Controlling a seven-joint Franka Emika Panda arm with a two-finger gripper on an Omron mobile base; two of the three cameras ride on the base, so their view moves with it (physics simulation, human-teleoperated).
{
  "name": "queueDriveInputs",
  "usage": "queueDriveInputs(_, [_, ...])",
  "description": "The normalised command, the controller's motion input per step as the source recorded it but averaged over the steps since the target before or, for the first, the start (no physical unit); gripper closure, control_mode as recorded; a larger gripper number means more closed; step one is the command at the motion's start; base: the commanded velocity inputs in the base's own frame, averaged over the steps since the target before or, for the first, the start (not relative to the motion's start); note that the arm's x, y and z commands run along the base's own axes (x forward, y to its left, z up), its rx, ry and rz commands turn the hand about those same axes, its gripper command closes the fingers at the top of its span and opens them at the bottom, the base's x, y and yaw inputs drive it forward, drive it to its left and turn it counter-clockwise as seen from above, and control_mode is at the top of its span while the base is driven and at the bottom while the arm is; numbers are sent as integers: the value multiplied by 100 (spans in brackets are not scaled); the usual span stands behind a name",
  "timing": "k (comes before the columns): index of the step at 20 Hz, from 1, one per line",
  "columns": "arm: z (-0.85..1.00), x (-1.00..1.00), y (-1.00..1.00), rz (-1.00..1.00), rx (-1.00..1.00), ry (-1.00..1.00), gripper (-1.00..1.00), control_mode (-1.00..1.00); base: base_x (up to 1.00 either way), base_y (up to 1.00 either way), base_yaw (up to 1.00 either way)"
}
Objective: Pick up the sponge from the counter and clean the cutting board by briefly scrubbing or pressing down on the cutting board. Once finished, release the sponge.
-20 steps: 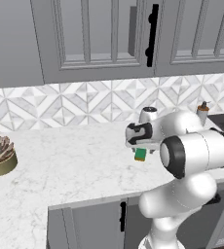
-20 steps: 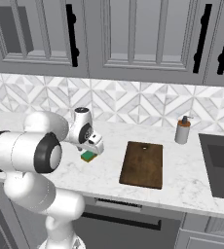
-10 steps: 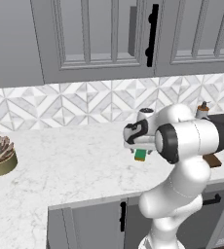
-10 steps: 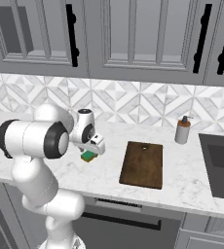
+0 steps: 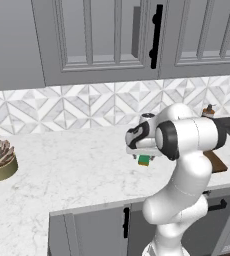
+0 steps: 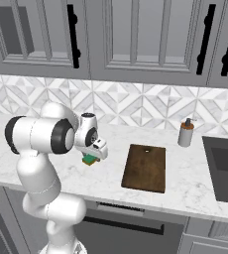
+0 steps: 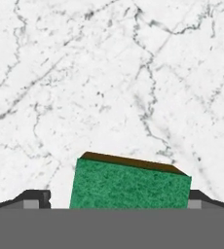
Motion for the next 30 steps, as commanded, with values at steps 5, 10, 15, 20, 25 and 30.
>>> queueDriveInputs(5, [-33, 4, 0, 0, 0, 0, 100, -100, 0, 0, 0])
queueDriveInputs(10, [-28, 0, -1, 0, 0, 0, 100, -100, 0, 0, 0])
queueDriveInputs(15, [0, -5, -20, 5, 1, 0, 100, -100, 0, 0, 0])
queueDriveInputs(20, [24, -1, -55, 17, 7, 0, 100, -100, 0, 0, 0])
queueDriveInputs(25, [50, -2, -79, 25, 14, 0, 100, -100, 0, 0, 0])
queueDriveInputs(30, [27, -34, -92, 33, 3, -2, 100, -100, 0, 0, 0])
